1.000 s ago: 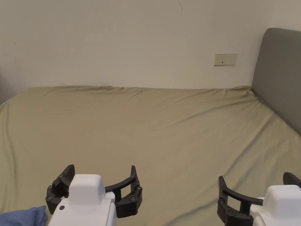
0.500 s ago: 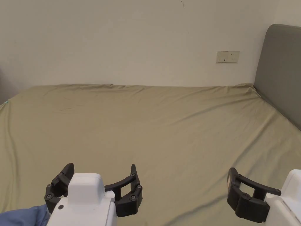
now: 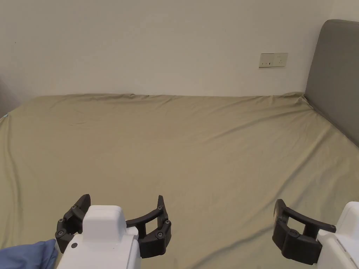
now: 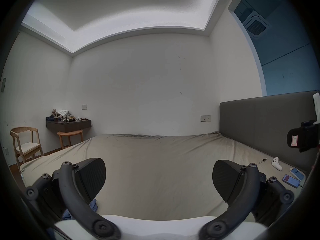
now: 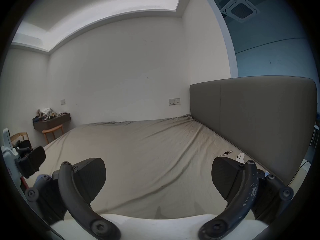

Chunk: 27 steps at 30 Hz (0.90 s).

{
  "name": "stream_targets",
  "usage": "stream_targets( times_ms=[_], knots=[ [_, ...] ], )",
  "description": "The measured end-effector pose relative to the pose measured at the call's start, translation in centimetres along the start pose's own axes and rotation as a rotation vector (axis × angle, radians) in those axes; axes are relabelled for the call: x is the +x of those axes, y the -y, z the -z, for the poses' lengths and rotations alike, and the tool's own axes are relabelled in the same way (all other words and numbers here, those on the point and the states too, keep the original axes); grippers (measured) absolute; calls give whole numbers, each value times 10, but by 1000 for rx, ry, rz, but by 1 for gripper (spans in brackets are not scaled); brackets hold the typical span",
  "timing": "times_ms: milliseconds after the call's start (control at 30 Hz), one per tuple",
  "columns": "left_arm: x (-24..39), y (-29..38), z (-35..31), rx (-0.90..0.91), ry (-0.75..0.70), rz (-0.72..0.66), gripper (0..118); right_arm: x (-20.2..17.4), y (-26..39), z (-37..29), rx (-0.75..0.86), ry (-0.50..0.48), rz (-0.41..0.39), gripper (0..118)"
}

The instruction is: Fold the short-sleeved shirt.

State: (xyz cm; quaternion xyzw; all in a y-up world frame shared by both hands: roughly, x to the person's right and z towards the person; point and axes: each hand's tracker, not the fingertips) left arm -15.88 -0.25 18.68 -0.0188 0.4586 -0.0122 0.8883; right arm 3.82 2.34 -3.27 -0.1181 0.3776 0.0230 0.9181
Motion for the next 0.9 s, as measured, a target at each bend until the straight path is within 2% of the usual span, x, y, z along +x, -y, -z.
stream_targets(
  times_ms=[200,567,733,900],
  knots=[
    [6,17,20,-102,21,-20,118,2,25,31,-107,11,-6,118],
    [39,102,108,-585,97,-38,118,3,95,134,-434,39,-41,118],
    [62,155,149,-736,113,12,118,7,159,199,-611,40,-56,118],
    [82,200,175,-882,145,46,118,4,186,232,-718,77,-60,118]
  ],
)
